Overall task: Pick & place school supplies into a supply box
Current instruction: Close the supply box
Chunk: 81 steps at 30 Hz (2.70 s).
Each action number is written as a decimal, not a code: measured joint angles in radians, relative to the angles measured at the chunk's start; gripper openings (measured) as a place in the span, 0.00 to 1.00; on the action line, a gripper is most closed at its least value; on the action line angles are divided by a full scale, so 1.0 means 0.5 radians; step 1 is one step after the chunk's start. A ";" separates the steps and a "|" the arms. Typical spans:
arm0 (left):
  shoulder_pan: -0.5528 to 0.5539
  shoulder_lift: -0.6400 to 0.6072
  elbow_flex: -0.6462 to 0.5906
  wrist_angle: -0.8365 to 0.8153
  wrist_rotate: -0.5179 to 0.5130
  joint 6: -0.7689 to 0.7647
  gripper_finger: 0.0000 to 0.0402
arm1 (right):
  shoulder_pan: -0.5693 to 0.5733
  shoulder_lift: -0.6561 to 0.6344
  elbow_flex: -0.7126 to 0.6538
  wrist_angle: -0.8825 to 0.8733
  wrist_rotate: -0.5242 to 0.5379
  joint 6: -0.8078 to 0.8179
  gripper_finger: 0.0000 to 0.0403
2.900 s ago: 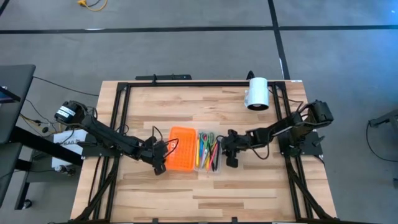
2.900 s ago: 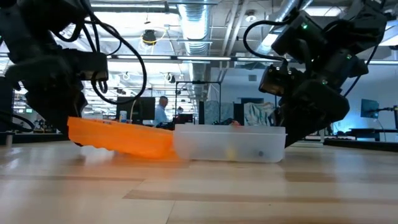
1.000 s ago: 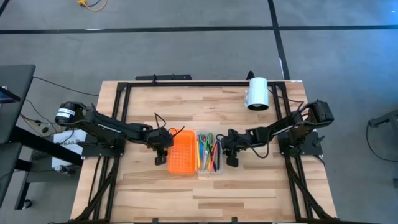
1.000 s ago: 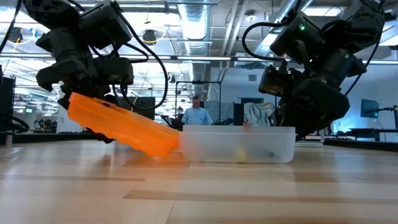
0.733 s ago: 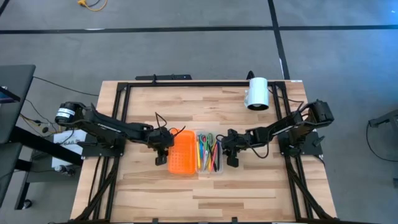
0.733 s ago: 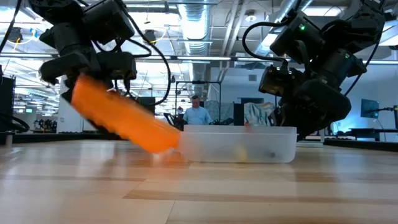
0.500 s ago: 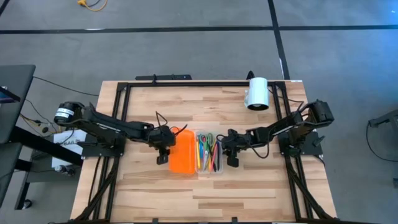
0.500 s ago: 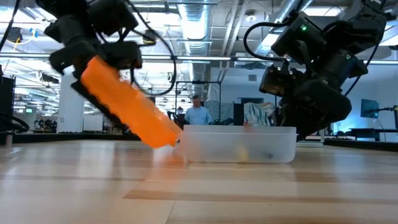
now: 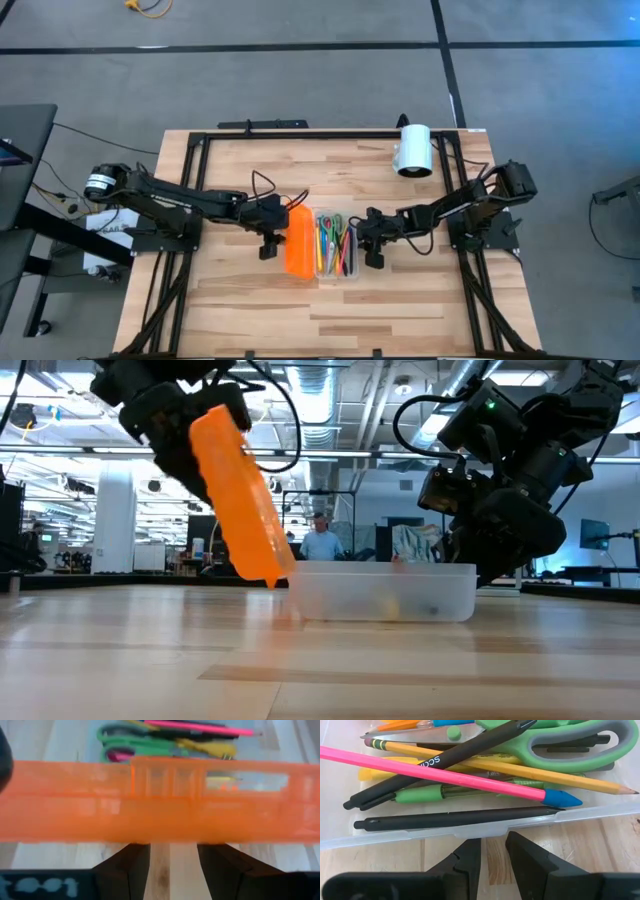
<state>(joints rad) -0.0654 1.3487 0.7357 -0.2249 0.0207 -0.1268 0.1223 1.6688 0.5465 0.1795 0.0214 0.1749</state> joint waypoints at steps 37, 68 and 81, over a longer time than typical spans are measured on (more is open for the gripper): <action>0.073 0.226 0.096 0.461 -0.007 0.059 0.38 | -0.001 0.009 -0.005 0.092 0.012 0.109 0.24; 0.073 0.224 0.095 0.311 0.050 -0.064 0.38 | 0.003 -0.142 0.001 -0.109 -0.100 0.293 0.24; 0.019 0.291 -0.075 0.191 0.034 -0.008 0.38 | 0.026 -0.023 0.149 -0.103 -0.062 0.230 0.24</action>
<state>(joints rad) -0.0559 1.4943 0.6981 -0.1294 0.0376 -0.1308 0.1352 1.6575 0.6212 0.1279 -0.0093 0.2901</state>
